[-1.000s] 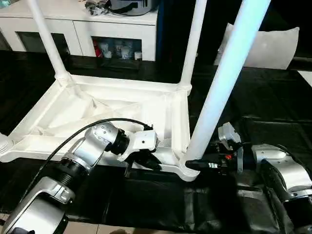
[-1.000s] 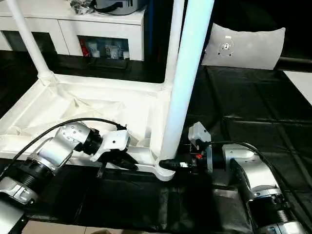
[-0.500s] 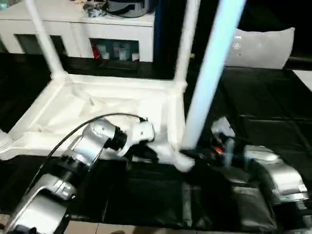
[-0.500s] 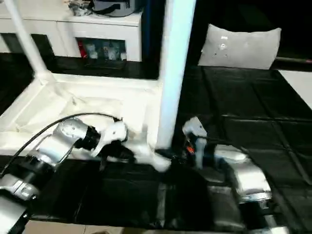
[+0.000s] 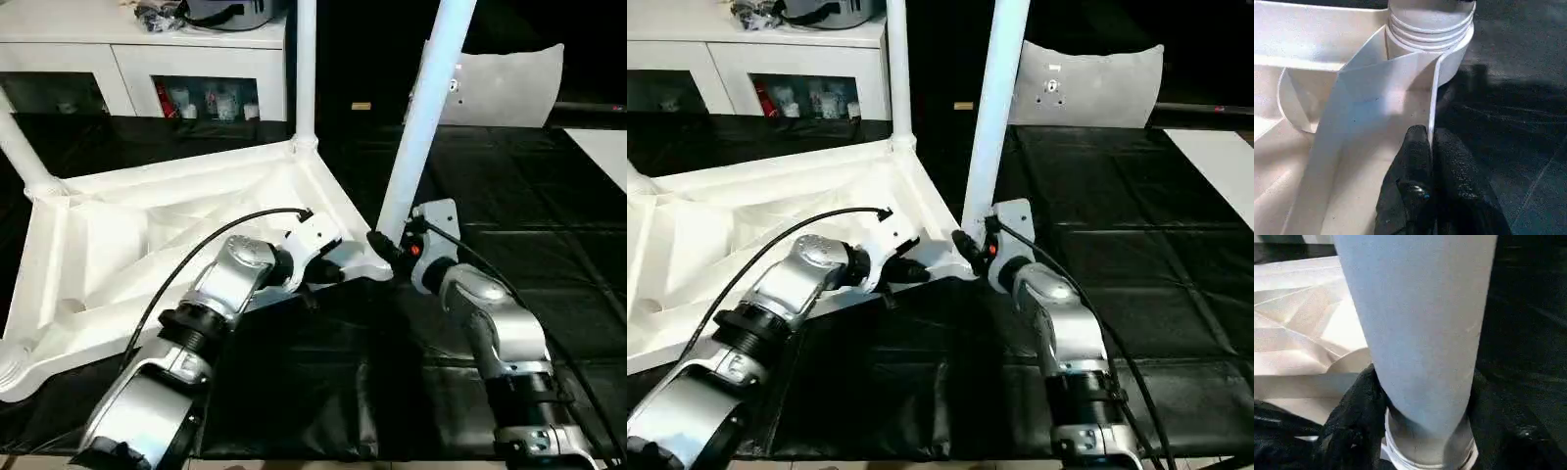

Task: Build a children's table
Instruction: Rotate leg to tighten

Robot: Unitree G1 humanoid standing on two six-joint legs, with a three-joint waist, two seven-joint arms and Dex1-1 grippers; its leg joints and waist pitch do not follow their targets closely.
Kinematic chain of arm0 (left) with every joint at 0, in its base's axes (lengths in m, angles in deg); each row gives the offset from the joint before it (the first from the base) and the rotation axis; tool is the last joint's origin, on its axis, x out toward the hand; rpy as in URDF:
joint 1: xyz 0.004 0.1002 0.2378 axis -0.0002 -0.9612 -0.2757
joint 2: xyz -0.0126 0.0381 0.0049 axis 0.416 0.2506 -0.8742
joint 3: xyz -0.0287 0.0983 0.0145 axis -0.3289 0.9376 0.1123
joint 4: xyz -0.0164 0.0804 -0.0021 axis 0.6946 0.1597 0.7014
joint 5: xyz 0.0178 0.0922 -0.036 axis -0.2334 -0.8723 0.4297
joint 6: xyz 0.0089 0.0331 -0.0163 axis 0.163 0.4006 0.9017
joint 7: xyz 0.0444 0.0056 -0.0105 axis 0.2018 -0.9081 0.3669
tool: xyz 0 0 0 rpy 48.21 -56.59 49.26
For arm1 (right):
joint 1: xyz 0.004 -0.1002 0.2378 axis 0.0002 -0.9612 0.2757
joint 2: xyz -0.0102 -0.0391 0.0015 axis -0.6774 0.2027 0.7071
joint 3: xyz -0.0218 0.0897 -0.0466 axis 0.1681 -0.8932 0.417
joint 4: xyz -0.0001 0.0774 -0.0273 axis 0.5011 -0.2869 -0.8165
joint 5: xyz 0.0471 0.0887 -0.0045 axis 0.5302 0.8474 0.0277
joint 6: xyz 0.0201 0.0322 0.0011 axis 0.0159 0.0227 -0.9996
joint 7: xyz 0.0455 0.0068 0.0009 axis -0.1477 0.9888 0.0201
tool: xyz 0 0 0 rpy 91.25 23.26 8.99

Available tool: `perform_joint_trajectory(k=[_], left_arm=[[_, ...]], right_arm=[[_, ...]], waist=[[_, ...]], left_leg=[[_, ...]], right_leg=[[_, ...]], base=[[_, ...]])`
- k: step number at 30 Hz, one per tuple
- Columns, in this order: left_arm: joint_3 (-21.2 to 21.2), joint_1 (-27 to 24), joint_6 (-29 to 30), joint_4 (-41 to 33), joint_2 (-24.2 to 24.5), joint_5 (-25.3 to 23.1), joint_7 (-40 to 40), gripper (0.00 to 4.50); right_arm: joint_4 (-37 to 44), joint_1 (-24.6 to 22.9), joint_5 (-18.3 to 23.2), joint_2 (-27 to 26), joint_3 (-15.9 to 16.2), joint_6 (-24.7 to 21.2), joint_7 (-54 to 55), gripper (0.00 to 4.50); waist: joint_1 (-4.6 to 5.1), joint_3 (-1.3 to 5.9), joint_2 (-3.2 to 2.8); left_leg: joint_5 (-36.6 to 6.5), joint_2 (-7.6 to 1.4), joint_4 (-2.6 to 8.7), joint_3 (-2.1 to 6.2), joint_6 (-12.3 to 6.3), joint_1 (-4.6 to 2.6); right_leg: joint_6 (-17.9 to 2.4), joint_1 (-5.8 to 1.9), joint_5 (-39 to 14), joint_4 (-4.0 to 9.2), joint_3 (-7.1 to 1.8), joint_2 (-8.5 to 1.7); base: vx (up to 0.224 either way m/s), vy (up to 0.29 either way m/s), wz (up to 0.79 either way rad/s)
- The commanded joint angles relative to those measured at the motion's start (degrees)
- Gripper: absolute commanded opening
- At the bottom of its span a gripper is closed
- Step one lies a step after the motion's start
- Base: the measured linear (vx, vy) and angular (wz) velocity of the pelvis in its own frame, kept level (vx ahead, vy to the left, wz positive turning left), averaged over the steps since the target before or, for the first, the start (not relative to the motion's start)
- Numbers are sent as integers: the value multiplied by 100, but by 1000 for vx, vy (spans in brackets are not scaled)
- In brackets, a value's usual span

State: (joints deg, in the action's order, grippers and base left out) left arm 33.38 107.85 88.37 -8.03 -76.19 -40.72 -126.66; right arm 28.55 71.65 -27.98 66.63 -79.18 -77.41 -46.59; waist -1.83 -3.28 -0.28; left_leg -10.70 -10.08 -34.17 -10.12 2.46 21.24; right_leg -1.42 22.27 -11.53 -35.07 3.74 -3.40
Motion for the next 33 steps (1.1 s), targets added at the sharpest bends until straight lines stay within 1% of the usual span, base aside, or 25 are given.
perform_joint_trajectory(k=[1,2,3,5,6,8,9,11,13,14,15,17,18,19,20,22,23,24,25,26,27,28,30,31,33], left_arm=[[-232,291,-59,-111,-256,148,525,0],[-233,289,-58,-115,-251,146,523,0],[-215,223,-123,-185,-144,127,408,0],[-181,125,-165,-270,-15,117,255,0],[-177,111,-196,-279,4,117,235,0],[-121,-23,-433,-377,189,109,33,0],[-108,-40,-454,-391,217,107,-4,0],[-75,-85,-496,-428,290,99,-99,0],[98,-222,-723,-484,621,10,-548,0],[251,-319,-1043,-526,880,-24,-993,0],[251,-319,-1043,-526,880,-24,-993,0],[302,-356,-1180,-555,959,-17,-1168,0],[338,-382,-1284,-572,1028,-11,-1308,0],[395,-422,-1506,-601,1111,14,-1526,0],[465,-470,-1558,-663,1208,48,-1756,0],[520,-507,-1588,-716,1280,79,-1916,0],[615,-545,-1782,-752,1375,74,-2111,0],[703,-574,-1953,-787,1461,63,-2284,0],[759,-592,-2114,-798,1522,61,-2405,0],[797,-613,-2188,-838,1565,72,-2510,0],[841,-651,-2281,-913,1620,106,-2682,0],[868,-684,-2310,-992,1658,139,-2802,0],[891,-714,-2328,-1063,1688,165,-2900,0],[910,-739,-2372,-1113,1716,179,-2991,0],[931,-772,-2422,-1175,1767,190,-3101,0]], right_arm=[[12,-28,239,-372,516,-37,-381,274],[29,-34,246,-371,517,-43,-396,297],[208,-120,297,-285,516,-40,-574,311],[337,-211,314,-132,508,12,-689,323],[345,-226,301,-93,518,47,-720,323],[416,-376,211,254,596,352,-996,357],[423,-396,208,297,597,386,-1036,365],[440,-448,205,403,595,466,-1135,370],[491,-573,344,767,428,780,-1642,395],[556,-649,477,1080,381,965,-2185,406],[556,-649,477,1080,381,965,-2185,406],[581,-677,512,1187,394,1003,-2400,406],[585,-696,561,1295,406,999,-2624,406],[569,-713,584,1420,430,1043,-2890,406],[508,-716,604,1574,489,1123,-3158,406],[465,-723,625,1689,536,1194,-3346,406],[385,-705,646,1804,586,1281,-3575,406],[298,-672,690,1898,628,1322,-3818,406],[223,-647,744,1968,658,1373,-4005,391],[156,-614,779,2019,681,1401,-4162,379],[50,-553,835,2084,711,1406,-4406,379],[-22,-497,864,2123,745,1360,-4572,379],[-82,-450,885,2155,772,1313,-4712,354],[-118,-416,906,2194,823,1273,-4869,354],[-158,-377,946,2249,903,1241,-5084,333]], waist=[[-24,405,28],[-27,404,26],[-19,394,49],[-33,391,42],[-32,396,42],[-40,400,40],[-37,407,38],[-7,411,42],[-25,405,45],[-22,398,23],[-28,402,27],[0,391,27],[-11,375,26],[-24,376,20],[-31,379,16],[-50,382,20],[-58,381,13],[-67,385,25],[-81,385,37],[-93,386,30],[-120,379,70],[-129,381,60],[-168,382,75],[-177,378,87],[-197,379,79]], left_leg=[[-473,-289,350,103,-387,-50],[-501,-294,353,106,-380,-58],[-567,-301,364,106,-352,-62],[-588,-302,362,106,-345,-63],[-562,-307,363,107,-356,-57],[-526,-311,356,108,-372,-57],[-466,-309,353,113,-409,-27],[-424,-302,351,113,-465,-28],[-544,-301,339,106,-498,-34],[-590,-301,336,103,-509,-22],[-629,-310,337,114,-523,-24],[-654,-314,350,109,-517,-30],[-793,-318,349,98,-478,-53],[-813,-322,351,97,-457,-64],[-826,-328,355,106,-448,-65],[-803,-354,363,105,-417,-78],[-793,-357,362,97,-417,-92],[-783,-353,359,98,-432,-78],[-773,-344,356,96,-452,-69],[-784,-341,355,99,-465,-72],[-789,-345,352,85,-465,-68],[-772,-350,352,88,-461,-66],[-760,-359,352,78,-459,-81],[-724,-367,359,76,-456,-84],[-729,-369,354,78,-446,-80]], right_leg=[[-1419,-331,-249,389,-317,-516],[-1410,-329,-304,395,-315,-518],[-1375,-325,-455,409,-315,-513],[-1333,-328,-519,414,-320,-515],[-1328,-330,-466,403,-324,-522],[-1335,-337,-347,395,-322,-516],[-1333,-361,-197,375,-321,-515],[-1378,-349,-80,363,-316,-515],[-1366,-350,-274,401,-321,-532],[-1350,-354,-316,399,-324,-519],[-1334,-356,-354,407,-319,-529],[-1343,-335,-376,397,-311,-498],[-1350,-310,-636,430,-311,-505],[-1339,-306,-701,435,-315,-510],[-1340,-310,-737,434,-312,-514],[-1374,-302,-655,410,-319,-514],[-1397,-282,-617,408,-322,-512],[-1419,-297,-564,401,-321,-516],[-1424,-306,-567,395,-319,-521],[-1426,-303,-605,403,-313,-523],[-1399,-304,-702,408,-318,-529],[-1402,-306,-716,400,-315,-535],[-1384,-291,-777,398,-312,-522],[-1388,-277,-773,389,-307,-516],[-1386,-279,-809,383,-303,-524]], base=[[0,0,0],[0,0,0],[0,0,0],[0,0,0],[0,0,0],[0,0,0],[0,0,0],[0,0,0],[0,0,0],[0,0,0],[0,0,0],[0,0,0],[0,0,0],[0,0,0],[0,0,0],[0,0,0],[0,0,0],[0,0,0],[0,0,0],[0,0,0],[0,0,0],[0,0,0],[0,0,0],[0,0,0],[0,0,0]])
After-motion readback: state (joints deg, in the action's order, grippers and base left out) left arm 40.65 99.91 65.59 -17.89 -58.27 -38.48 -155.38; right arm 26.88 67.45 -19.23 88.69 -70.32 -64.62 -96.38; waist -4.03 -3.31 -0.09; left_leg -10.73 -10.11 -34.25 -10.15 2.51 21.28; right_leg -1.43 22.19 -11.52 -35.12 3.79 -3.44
